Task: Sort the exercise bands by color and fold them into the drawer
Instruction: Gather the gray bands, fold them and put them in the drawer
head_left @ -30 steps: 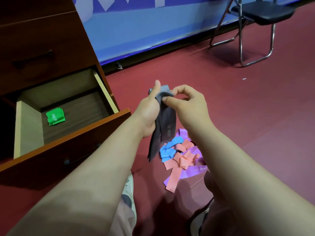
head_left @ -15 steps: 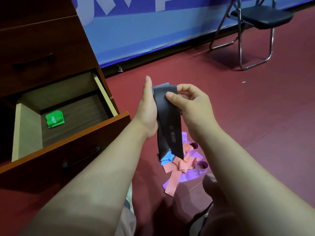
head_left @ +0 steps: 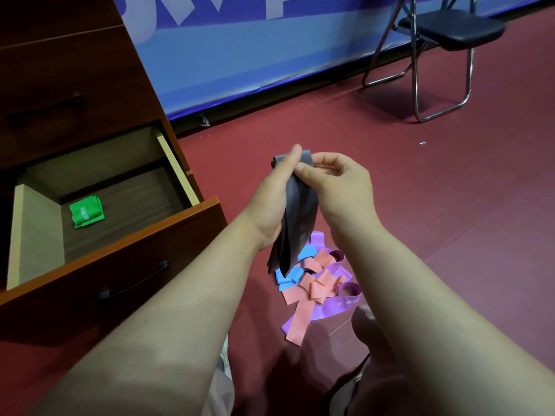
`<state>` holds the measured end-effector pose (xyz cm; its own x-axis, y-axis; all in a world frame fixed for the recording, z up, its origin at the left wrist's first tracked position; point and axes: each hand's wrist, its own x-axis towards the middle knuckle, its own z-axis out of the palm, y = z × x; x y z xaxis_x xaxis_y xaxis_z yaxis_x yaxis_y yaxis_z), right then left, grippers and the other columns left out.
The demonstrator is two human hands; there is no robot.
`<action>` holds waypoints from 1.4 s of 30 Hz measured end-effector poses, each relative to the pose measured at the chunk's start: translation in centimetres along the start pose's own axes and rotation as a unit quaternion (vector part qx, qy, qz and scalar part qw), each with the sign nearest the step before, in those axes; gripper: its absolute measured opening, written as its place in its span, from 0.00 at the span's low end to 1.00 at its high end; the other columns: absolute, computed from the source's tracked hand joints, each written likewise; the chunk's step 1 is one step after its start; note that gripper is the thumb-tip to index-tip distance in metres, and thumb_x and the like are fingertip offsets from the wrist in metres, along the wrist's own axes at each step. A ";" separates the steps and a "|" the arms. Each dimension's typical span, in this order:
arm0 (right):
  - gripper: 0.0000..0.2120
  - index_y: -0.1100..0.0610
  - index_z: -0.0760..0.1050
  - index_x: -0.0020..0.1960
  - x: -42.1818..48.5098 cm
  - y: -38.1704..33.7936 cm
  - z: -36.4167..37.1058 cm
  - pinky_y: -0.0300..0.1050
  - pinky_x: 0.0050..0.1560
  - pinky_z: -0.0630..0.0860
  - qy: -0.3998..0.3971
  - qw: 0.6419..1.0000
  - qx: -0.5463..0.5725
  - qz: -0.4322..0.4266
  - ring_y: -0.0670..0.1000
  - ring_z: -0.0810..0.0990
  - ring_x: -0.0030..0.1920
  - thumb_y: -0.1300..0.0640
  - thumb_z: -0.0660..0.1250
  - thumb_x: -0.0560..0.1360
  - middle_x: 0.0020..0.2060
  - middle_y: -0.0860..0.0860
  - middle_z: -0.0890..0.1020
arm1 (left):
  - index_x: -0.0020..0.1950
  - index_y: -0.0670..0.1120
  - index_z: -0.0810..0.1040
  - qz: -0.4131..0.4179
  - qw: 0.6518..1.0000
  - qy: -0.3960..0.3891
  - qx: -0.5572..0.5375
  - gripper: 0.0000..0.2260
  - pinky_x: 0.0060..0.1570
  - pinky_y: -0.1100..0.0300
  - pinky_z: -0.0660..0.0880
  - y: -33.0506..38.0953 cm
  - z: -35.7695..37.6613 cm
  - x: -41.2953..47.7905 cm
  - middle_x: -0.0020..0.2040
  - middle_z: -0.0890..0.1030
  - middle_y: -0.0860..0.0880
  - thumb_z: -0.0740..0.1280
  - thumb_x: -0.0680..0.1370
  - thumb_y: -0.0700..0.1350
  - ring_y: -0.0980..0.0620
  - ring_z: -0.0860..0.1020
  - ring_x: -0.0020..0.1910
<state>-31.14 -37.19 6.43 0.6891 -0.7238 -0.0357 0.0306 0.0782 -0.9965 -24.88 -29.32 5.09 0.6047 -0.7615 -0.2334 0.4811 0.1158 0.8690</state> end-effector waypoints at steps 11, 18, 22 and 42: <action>0.06 0.54 0.81 0.42 0.8 0.9 0.6 0.40 0.39 0.76 -0.046 0.995 0.046 0.070 0.47 0.81 0.37 0.58 0.66 0.75 0.36 0.48 0.85 | 0.59 0.39 0.80 0.068 0.988 0.109 0.082 0.23 0.58 0.45 0.76 0.4 -1.2 0.1 0.52 0.83 0.37 0.57 0.82 0.56 0.41 0.81 0.50; 0.10 0.55 0.80 0.43 0.6 1.7 0.8 0.37 0.37 0.72 -0.078 0.983 -0.062 0.155 0.47 0.80 0.35 0.53 0.61 0.76 0.35 0.48 0.84 | 0.53 0.46 0.83 0.132 0.979 0.131 0.081 0.23 0.45 0.54 0.72 1.3 -2.5 0.6 0.40 0.77 0.48 0.54 0.82 0.59 0.50 0.75 0.39; 0.12 0.58 0.79 0.43 0.5 2.4 1.1 0.42 0.41 0.71 -0.095 0.980 -0.110 0.136 0.48 0.77 0.39 0.52 0.62 0.76 0.36 0.50 0.80 | 0.51 0.43 0.81 0.133 0.984 0.113 0.038 0.22 0.45 0.53 0.74 1.5 -2.3 0.5 0.41 0.77 0.44 0.54 0.83 0.57 0.47 0.75 0.39; 0.29 0.47 0.74 0.64 0.3 2.9 1.1 0.46 0.56 0.76 -0.188 0.966 -0.147 0.094 0.48 0.80 0.54 0.68 0.55 0.68 0.55 0.47 0.82 | 0.51 0.39 0.75 0.117 0.986 0.115 -0.035 0.18 0.37 0.54 0.74 2.3 -1.7 0.2 0.34 0.75 0.43 0.57 0.83 0.53 0.45 0.75 0.31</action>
<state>-30.07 -36.45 3.64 0.8791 -0.4104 -0.2425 -0.2891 -0.0546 -0.9557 -22.58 -28.15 6.30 0.8278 -0.5456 -0.1303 0.3495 0.3198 0.8807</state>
